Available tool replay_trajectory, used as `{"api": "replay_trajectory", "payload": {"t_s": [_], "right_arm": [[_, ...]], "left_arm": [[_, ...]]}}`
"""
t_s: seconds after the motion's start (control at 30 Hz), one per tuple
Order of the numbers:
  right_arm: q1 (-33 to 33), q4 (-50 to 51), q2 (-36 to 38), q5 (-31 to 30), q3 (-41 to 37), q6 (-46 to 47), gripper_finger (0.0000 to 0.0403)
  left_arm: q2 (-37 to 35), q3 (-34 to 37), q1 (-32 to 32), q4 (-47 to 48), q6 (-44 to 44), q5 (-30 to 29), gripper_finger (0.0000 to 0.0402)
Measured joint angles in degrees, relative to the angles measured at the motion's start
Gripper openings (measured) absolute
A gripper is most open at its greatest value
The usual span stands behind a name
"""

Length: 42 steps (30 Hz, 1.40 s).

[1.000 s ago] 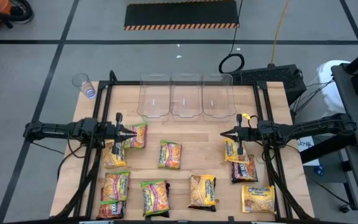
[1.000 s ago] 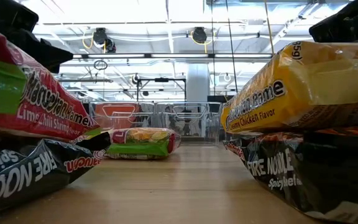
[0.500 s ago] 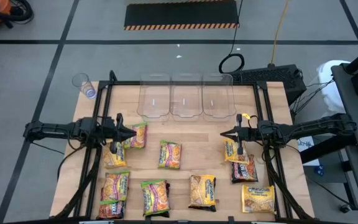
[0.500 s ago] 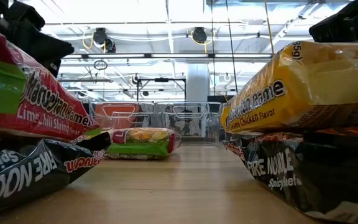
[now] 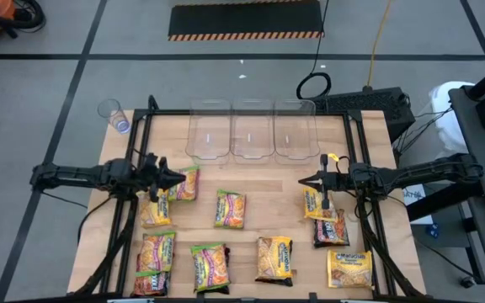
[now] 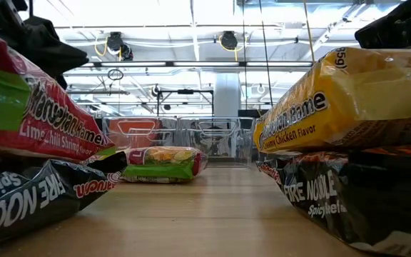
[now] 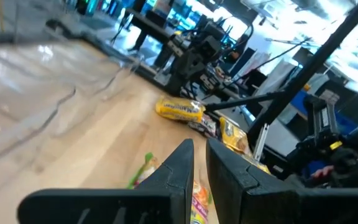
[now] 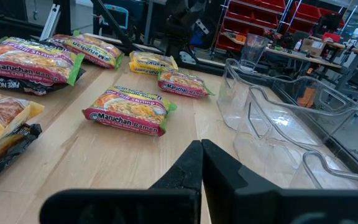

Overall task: Sort Maruchan noodles
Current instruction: Put the green noodle pack into the center transparent bin

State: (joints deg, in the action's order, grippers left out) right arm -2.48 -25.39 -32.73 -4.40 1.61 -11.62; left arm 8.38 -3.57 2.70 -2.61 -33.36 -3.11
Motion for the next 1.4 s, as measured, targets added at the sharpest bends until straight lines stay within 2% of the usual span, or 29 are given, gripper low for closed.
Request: {"api": "replay_trajectory", "payload": {"t_s": [0.3, 0.47, 0.73, 0.83, 1.4], "right_arm": [[0.0, 0.0, 0.0, 0.0, 0.0, 0.0, 0.0], [0.0, 0.0, 0.0, 0.0, 0.0, 0.0, 0.0], [0.0, 0.0, 0.0, 0.0, 0.0, 0.0, 0.0], [0.0, 0.0, 0.0, 0.0, 0.0, 0.0, 0.0], [0.0, 0.0, 0.0, 0.0, 0.0, 0.0, 0.0]], "left_arm": [[4.3, 0.0, 0.0, -0.2, -9.0, 0.0, 0.0047], [6.1, 0.0, 0.0, -1.5, -9.4, 0.0, 0.0047], [6.7, 0.0, 0.0, -7.2, 0.8, 0.0, 0.0047], [6.7, 0.0, 0.0, -9.8, 2.0, 0.0, 0.0047], [6.7, 0.0, 0.0, -9.4, -12.2, 0.7, 0.0047]]}}
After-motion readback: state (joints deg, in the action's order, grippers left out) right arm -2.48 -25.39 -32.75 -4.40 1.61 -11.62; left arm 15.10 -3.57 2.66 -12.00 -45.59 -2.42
